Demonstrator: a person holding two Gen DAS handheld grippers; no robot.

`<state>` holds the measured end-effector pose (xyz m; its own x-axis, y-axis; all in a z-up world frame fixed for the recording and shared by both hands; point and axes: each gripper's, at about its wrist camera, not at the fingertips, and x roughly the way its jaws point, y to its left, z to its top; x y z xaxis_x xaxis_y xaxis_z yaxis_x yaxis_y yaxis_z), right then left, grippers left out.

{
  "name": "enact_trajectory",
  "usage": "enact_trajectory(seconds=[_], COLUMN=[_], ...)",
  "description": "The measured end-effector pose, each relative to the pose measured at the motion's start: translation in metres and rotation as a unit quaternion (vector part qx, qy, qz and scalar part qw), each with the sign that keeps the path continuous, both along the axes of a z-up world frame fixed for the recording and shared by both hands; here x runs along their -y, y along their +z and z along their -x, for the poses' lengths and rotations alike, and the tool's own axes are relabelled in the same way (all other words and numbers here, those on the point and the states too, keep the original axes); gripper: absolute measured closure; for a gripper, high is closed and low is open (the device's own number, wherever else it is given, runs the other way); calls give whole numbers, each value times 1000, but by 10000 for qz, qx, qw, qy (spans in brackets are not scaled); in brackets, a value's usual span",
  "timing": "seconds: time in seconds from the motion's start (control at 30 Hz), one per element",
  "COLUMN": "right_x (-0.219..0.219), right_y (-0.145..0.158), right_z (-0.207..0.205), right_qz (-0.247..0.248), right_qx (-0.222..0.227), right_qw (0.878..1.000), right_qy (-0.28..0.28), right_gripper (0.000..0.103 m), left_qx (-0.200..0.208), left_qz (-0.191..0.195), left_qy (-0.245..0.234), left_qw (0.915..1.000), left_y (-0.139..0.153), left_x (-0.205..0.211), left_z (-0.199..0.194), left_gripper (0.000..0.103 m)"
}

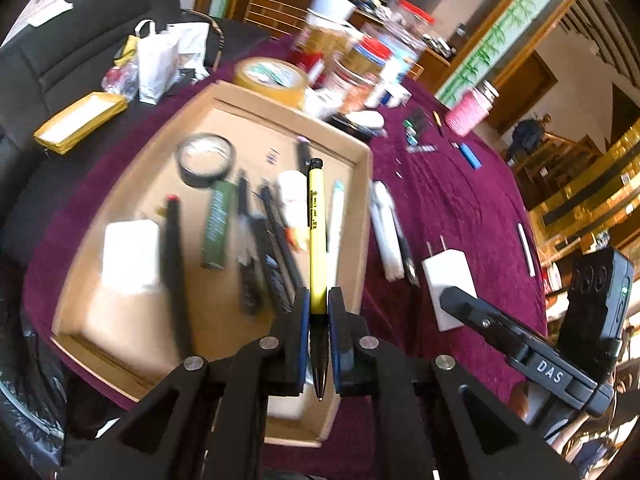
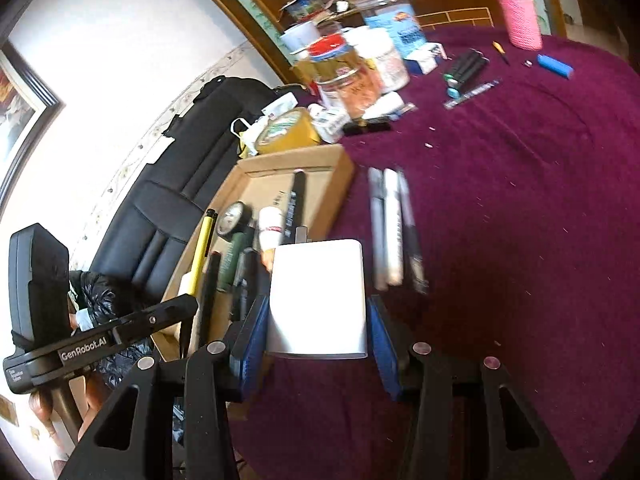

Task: Organize rigid objects
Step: 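Carry the white charger and yellow pen over the cardboard tray with both tools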

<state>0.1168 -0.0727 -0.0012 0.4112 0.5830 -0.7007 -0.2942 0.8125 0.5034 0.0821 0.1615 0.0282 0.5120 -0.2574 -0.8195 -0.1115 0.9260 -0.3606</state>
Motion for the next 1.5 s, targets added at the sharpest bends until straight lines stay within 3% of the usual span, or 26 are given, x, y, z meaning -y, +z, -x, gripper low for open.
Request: enact_trajectory(seconds=[0.33,0.47,0.67,1.13,1.4,1.5], right_x=[-57,-76,-92,-114,-111,-108], right_y=[1,-5,-14,-31,-29,-29], right_z=[-55,-77,-105,-126,-122,-120], right_qz=[226,409,512,1237,1104,913], right_qx=[-28,-58,-115,-95,2,-46], right_qw=[9996,9990,9986,9921,9939,9958], right_qy=[190,156,12,-161,-72,22], right_gripper=[51,51,51,50,47,43], left_qx=[66,-112,-471,-616,-688,-628], left_qz=[-91,-129,-178,-351,-257,-150], left_qy=[85,-259,-404,-598,-500,-436], left_qw=[9999,9995,9979,9957,9960,9970], left_y=[9,-7,-41,-59,-66,-64], left_x=[-41,-41,-42,-33,-36,-39], left_z=[-53,-94,-135,-157,-157,-154], left_gripper=[94,94,94,94,94,83])
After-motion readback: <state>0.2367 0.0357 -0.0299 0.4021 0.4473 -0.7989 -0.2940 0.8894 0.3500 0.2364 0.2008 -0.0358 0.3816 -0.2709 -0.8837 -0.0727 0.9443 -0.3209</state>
